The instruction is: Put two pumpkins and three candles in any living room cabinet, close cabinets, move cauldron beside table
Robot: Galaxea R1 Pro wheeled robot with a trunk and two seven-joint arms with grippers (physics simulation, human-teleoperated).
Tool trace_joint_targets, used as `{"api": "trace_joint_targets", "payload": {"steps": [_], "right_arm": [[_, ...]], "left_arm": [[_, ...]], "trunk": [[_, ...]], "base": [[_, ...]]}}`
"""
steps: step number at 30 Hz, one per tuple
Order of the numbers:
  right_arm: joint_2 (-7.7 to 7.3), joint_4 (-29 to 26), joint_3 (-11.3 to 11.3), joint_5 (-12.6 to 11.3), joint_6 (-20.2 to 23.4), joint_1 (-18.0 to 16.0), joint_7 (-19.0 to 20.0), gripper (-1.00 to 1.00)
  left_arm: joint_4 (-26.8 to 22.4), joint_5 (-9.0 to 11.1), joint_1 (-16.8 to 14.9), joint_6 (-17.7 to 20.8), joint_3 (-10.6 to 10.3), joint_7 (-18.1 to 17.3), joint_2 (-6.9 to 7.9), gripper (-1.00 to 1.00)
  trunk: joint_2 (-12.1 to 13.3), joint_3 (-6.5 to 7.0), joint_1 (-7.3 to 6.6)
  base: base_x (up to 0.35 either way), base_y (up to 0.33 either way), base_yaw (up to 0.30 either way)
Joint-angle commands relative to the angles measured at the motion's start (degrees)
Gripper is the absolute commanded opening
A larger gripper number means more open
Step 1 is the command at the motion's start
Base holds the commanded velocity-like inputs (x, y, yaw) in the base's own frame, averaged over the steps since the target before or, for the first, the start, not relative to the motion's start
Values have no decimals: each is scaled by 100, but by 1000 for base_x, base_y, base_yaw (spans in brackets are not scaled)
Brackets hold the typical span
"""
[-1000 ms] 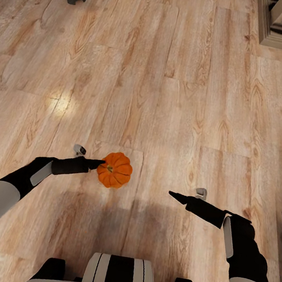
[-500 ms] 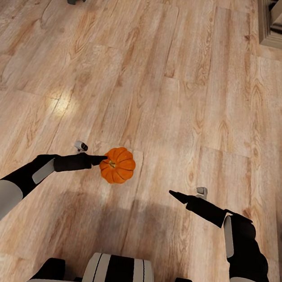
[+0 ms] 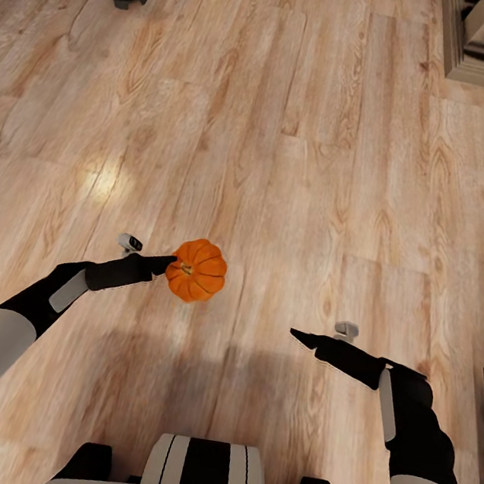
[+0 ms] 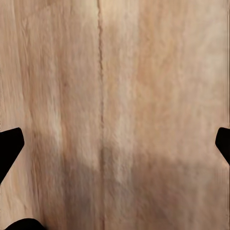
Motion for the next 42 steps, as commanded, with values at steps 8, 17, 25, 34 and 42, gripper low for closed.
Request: {"api": "trace_joint_targets", "payload": {"steps": [8,17,25,34,42], "right_arm": [[-3,-1,1,18,-1,0,-9,100],[0,2,1,18,5,0,-10,100],[10,19,6,25,-16,0,-35,100],[35,111,83,32,-121,0,-165,100],[36,138,271,27,-152,0,-236,100]], "left_arm": [[9,4,2,-13,3,-1,0,-100],[35,558,35,-31,-2,19,-88,-100],[-117,620,31,22,-39,28,-226,-100],[-239,615,-4,42,-195,29,-246,-100],[-233,609,-4,43,-199,29,-250,-100]], "trunk": [[0,0,0],[7,111,-13],[17,288,-34],[29,488,-57],[40,665,-77]], "base": [[231,-29,0],[13,-1,0],[0,0,0],[0,0,0],[0,0,0]]}}
